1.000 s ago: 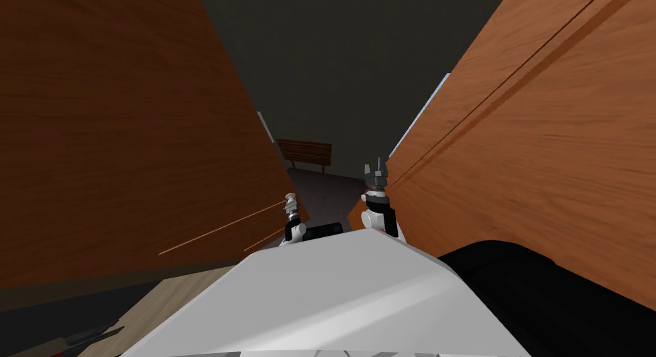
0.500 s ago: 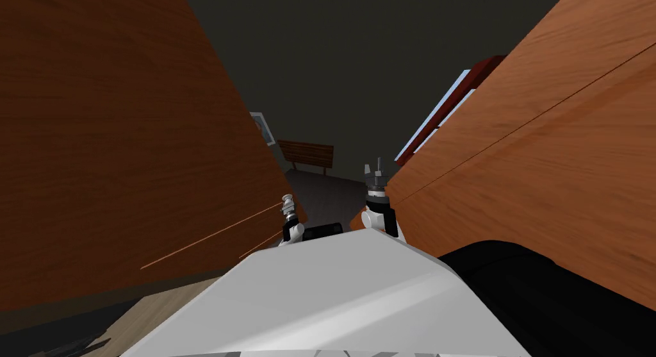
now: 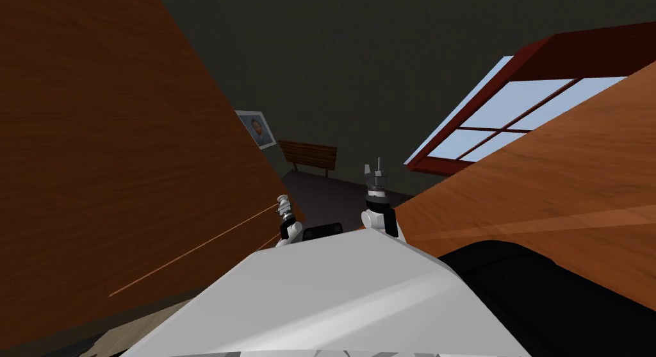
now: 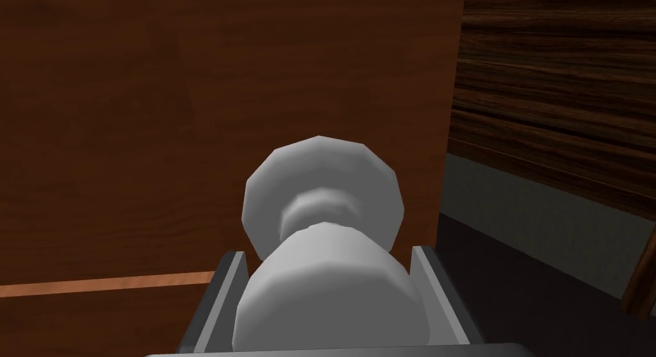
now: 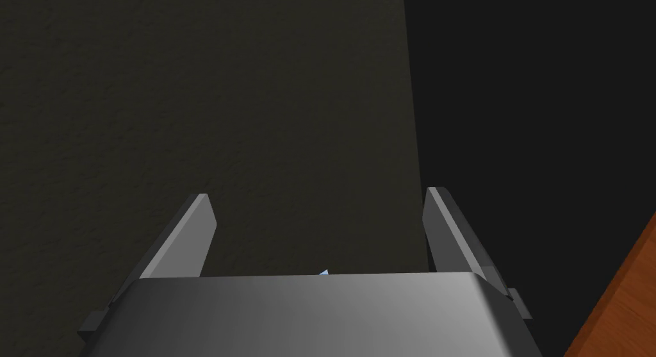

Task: Push the door open

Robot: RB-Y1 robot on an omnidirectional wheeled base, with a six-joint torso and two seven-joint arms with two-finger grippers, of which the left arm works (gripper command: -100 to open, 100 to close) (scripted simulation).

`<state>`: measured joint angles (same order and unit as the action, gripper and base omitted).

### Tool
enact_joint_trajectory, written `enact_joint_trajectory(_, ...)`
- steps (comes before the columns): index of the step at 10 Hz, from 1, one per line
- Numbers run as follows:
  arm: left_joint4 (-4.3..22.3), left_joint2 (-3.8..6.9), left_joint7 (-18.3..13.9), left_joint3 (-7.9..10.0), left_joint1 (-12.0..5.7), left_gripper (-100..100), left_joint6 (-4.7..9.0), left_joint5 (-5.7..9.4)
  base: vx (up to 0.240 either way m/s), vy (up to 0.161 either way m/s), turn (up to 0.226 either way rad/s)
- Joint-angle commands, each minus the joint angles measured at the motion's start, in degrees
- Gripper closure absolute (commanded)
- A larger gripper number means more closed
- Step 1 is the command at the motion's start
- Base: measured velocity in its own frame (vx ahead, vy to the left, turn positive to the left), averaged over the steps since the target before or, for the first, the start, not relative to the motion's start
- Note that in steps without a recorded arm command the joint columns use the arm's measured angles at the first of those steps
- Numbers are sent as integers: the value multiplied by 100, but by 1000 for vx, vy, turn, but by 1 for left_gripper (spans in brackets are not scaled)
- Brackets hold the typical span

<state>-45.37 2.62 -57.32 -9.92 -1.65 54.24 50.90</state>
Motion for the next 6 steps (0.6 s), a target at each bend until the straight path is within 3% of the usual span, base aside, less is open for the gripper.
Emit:
enact_joint_trajectory(1, -175, 23, 61, 61, 110, 100, -12, 36, 119, -28, 28)
enact_joint_trajectory(2, -167, -20, 83, 148, 102, 100, 13, 95, 143, -35, 81)
enact_joint_trajectory(3, -42, -8, 28, 85, 25, 100, 22, 52, 77, -16, 27)
enact_joint_trajectory(6, -7, 81, 64, 264, 6, 100, 78, 184, 162, 2, 45)
